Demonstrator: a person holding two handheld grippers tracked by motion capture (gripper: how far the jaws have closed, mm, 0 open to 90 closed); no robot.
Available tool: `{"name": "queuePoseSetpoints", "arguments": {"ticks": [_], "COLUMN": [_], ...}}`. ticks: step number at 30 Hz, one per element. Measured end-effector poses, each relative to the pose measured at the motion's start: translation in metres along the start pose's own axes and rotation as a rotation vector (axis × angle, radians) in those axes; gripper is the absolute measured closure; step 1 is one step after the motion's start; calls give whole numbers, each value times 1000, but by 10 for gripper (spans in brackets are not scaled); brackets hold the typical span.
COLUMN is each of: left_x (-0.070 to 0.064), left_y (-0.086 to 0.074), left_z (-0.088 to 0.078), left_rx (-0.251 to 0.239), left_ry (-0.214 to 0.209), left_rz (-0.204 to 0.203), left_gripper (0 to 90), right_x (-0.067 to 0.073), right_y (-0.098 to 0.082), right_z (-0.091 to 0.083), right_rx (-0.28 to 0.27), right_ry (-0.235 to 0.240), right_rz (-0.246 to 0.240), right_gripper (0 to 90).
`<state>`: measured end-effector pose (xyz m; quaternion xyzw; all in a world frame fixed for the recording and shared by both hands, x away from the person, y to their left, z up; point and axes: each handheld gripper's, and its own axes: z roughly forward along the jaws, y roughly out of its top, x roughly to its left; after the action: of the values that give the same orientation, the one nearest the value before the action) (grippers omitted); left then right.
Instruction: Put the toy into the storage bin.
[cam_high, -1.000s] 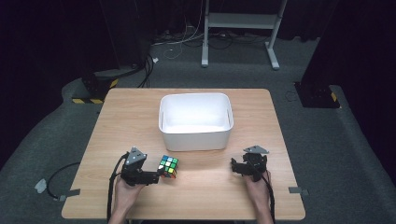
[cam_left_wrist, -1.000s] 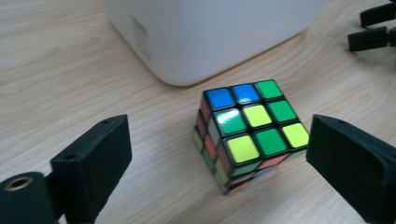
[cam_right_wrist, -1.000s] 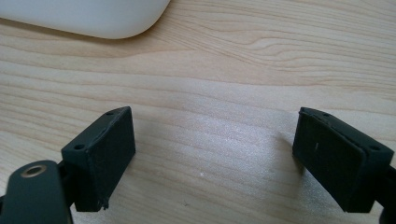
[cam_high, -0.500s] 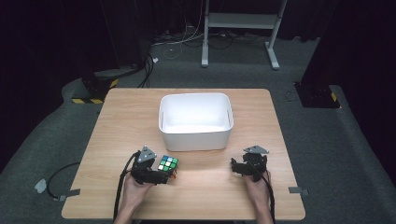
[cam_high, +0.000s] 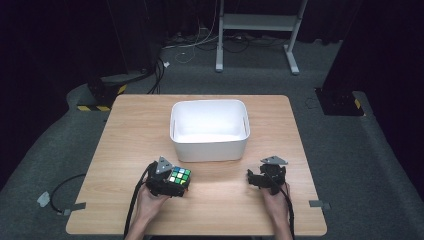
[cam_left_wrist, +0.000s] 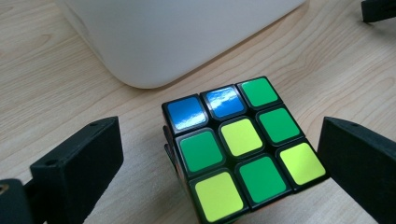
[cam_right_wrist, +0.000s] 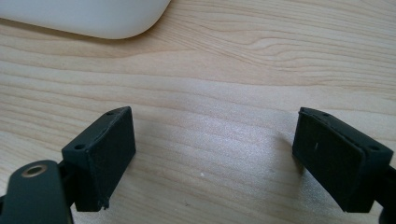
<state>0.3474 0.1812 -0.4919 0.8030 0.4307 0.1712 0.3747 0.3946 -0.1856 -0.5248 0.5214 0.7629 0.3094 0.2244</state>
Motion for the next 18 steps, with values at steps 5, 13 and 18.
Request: {"name": "queuePoseSetpoints", "arguments": {"ticks": [5, 13, 18], "left_x": [-2, -4, -3], "left_y": [0, -1, -1], "left_z": [3, 13, 16], "left_rx": [-11, -9, -24], "left_ry": [-8, 11, 5], "left_rz": [2, 29, 27], "left_gripper": [10, 28, 49], "right_x": [0, 0, 0], "right_y": [0, 0, 0], "right_z": [0, 0, 0], "right_rx": [0, 1, 0], "right_ry": [0, 0, 0], "right_rz": [-1, 3, 2], "right_gripper": [129, 130, 130]}}
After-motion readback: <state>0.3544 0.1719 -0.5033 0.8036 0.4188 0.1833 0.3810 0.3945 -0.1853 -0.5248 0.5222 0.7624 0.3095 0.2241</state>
